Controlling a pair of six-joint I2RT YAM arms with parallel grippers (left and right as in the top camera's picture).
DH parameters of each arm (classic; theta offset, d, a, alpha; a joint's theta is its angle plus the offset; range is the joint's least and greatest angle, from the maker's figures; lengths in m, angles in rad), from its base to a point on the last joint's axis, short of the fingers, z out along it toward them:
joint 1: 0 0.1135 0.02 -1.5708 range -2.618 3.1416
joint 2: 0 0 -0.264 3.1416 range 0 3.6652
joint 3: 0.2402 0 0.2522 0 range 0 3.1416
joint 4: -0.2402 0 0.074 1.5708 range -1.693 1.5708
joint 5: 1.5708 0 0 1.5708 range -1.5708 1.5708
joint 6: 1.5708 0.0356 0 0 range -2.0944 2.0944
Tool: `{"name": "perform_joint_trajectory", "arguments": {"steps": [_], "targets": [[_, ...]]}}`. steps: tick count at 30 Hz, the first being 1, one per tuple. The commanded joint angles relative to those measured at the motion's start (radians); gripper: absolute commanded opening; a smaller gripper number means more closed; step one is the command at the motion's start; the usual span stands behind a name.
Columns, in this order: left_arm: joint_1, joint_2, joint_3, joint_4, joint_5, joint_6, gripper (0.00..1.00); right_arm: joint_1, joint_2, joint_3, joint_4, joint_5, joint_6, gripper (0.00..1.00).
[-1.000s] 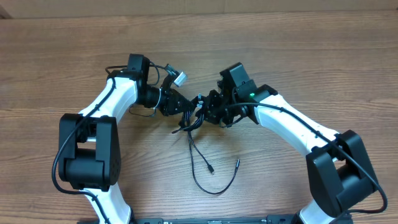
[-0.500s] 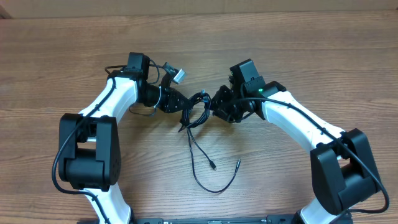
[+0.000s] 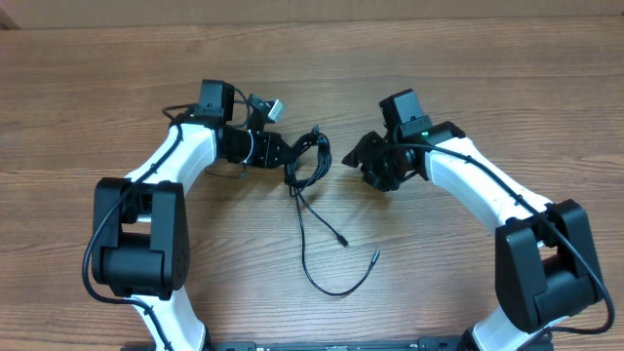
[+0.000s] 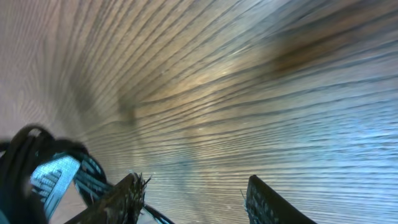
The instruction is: Untangle cables
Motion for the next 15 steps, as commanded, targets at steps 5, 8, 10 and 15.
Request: {"name": "perform_joint_trajectory", "arguments": {"steps": [5,8,10,15], "targets": [[-0.006,-0.011,-0.069,0.070,-0.202,-0.388,0.04,0.001,-0.023,-0.004,-0.047,0.000,-0.081,0.39],[-0.011,-0.011,-0.069,0.072,-0.227,-0.457,0.04,0.014,-0.022,-0.004,-0.046,-0.040,-0.086,0.34],[-0.018,-0.011,-0.069,0.076,-0.243,-0.467,0.04,0.028,-0.023,-0.004,-0.037,-0.069,-0.086,0.34],[-0.035,-0.011,-0.069,0.087,-0.264,-0.527,0.04,0.074,-0.022,-0.004,0.022,-0.137,-0.085,0.34]]}}
